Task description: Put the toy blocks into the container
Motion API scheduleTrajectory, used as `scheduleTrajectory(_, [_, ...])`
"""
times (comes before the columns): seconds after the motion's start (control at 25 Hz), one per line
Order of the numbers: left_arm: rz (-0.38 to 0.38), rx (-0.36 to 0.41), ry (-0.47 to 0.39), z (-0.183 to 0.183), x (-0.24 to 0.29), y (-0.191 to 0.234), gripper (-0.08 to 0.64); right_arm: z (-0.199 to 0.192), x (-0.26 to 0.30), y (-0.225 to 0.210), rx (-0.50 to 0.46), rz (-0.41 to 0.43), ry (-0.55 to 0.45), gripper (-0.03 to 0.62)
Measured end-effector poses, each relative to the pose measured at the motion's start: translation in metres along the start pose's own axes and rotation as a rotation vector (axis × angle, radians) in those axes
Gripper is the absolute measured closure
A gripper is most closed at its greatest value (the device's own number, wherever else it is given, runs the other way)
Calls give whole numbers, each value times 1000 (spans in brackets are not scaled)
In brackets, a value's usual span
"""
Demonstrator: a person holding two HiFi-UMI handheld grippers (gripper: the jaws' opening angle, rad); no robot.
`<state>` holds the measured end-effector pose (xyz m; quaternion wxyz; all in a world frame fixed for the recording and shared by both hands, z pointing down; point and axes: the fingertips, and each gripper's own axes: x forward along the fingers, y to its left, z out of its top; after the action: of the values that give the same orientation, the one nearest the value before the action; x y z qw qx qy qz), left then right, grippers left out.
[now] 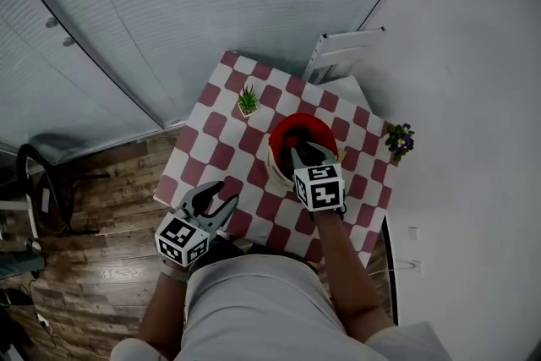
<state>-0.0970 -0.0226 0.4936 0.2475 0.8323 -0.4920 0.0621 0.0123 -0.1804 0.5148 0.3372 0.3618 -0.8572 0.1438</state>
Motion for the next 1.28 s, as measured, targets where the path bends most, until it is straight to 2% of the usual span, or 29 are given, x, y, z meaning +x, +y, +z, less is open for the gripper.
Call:
scheduleTrajectory(0.12, [6, -5, -2, 1, 1, 2, 403, -1, 5, 0, -21, -1, 15, 522])
scheduleTrajectory(0.48, [6, -9, -2, 2, 4, 6, 403, -3, 10, 2, -20, 9, 26, 522])
scheduleTrajectory(0.76, [-32, 13, 11, 3, 14, 1, 403, -2, -7, -13, 15, -27, -26, 522])
scheduleTrajectory(1.28, [-127, 74, 53, 5, 36, -22, 403, -23, -69, -79, 148, -202, -142, 522])
